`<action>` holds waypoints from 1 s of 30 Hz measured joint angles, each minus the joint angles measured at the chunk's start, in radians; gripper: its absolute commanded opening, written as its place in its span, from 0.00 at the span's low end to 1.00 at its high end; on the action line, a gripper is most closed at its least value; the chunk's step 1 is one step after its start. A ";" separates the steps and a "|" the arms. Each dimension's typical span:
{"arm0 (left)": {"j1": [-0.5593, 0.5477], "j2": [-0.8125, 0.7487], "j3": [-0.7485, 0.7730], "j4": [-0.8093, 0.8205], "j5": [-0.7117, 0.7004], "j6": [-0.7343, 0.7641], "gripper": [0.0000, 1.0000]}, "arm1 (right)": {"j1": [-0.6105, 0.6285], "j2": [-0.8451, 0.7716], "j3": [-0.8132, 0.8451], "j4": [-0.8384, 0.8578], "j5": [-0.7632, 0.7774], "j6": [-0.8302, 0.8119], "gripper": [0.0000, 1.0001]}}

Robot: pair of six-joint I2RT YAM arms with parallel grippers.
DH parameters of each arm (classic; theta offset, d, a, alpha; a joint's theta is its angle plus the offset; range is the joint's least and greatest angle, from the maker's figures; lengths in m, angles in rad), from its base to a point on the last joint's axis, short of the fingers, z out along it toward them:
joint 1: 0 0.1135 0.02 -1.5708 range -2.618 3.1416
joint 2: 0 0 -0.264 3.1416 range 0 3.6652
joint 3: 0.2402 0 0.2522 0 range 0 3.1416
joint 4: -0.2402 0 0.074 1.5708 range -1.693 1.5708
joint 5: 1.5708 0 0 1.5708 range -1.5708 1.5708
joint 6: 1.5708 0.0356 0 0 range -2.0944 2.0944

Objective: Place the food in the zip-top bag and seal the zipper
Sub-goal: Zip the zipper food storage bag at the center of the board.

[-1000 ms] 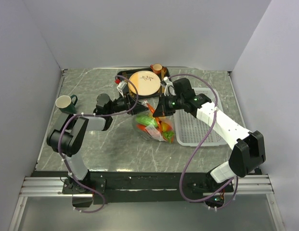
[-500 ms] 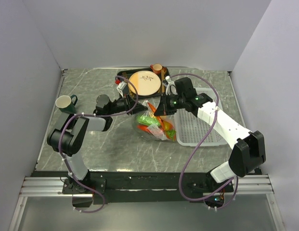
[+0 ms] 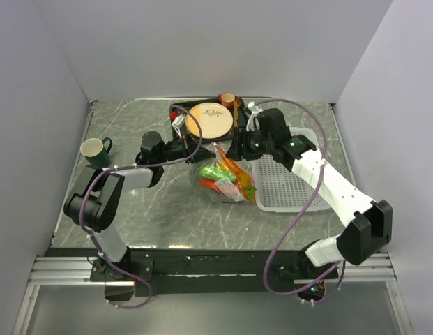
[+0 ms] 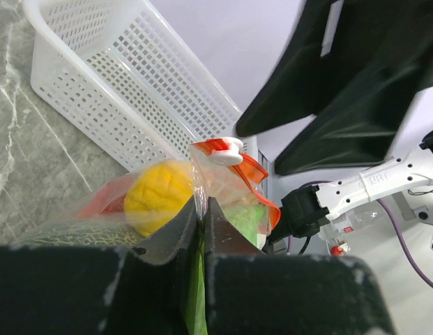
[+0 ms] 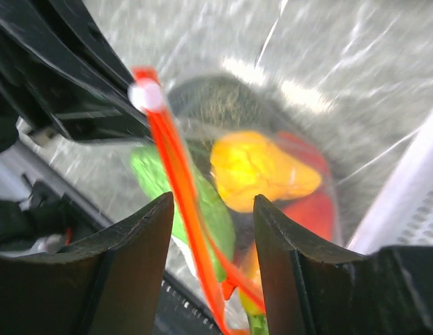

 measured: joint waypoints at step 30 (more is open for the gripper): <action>-0.029 -0.044 0.055 -0.206 -0.054 0.080 0.09 | 0.199 0.166 0.262 -0.064 0.391 -0.209 0.45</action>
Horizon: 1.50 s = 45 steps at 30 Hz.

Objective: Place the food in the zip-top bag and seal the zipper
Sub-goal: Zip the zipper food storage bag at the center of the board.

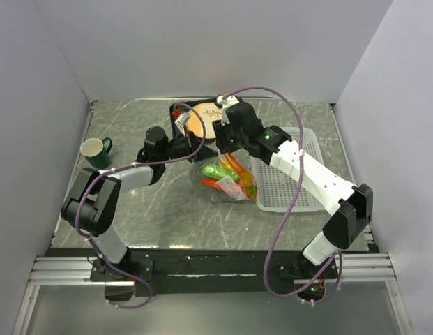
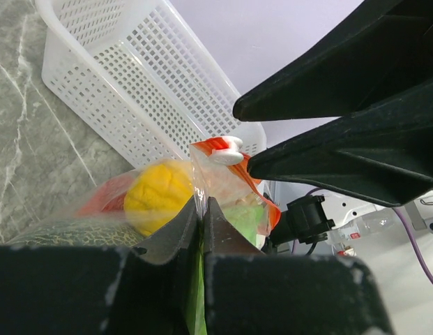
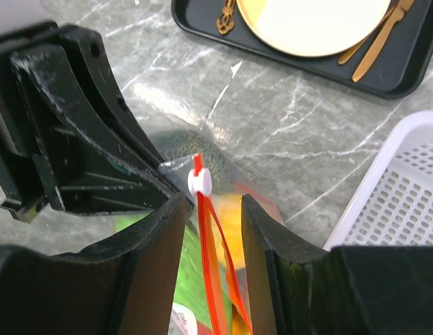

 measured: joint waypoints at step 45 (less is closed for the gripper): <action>-0.012 0.000 0.009 0.000 0.000 -0.003 0.08 | 0.002 0.042 0.013 0.034 0.003 -0.020 0.29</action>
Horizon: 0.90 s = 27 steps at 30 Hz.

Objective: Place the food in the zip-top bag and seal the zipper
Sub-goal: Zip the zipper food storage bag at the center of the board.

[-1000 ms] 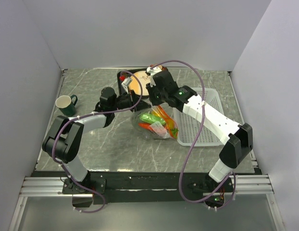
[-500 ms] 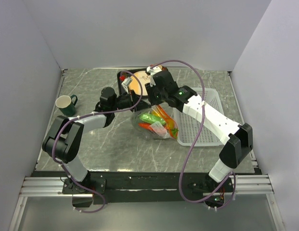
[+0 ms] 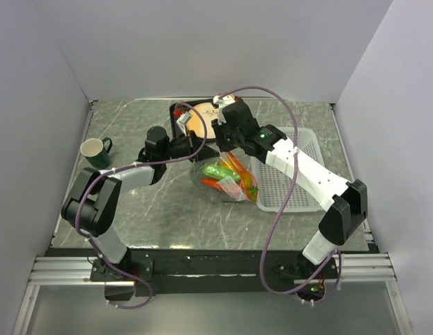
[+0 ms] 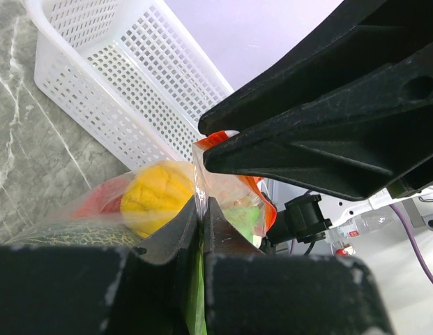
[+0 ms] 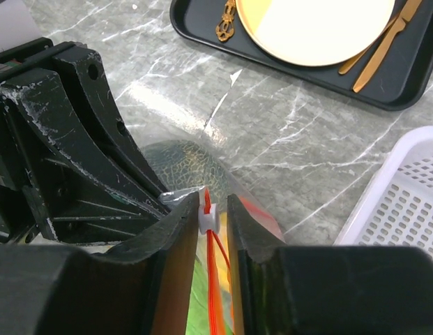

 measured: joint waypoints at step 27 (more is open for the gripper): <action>0.000 0.001 0.016 -0.019 -0.001 0.011 0.35 | 0.000 -0.035 -0.034 0.003 0.001 -0.003 0.01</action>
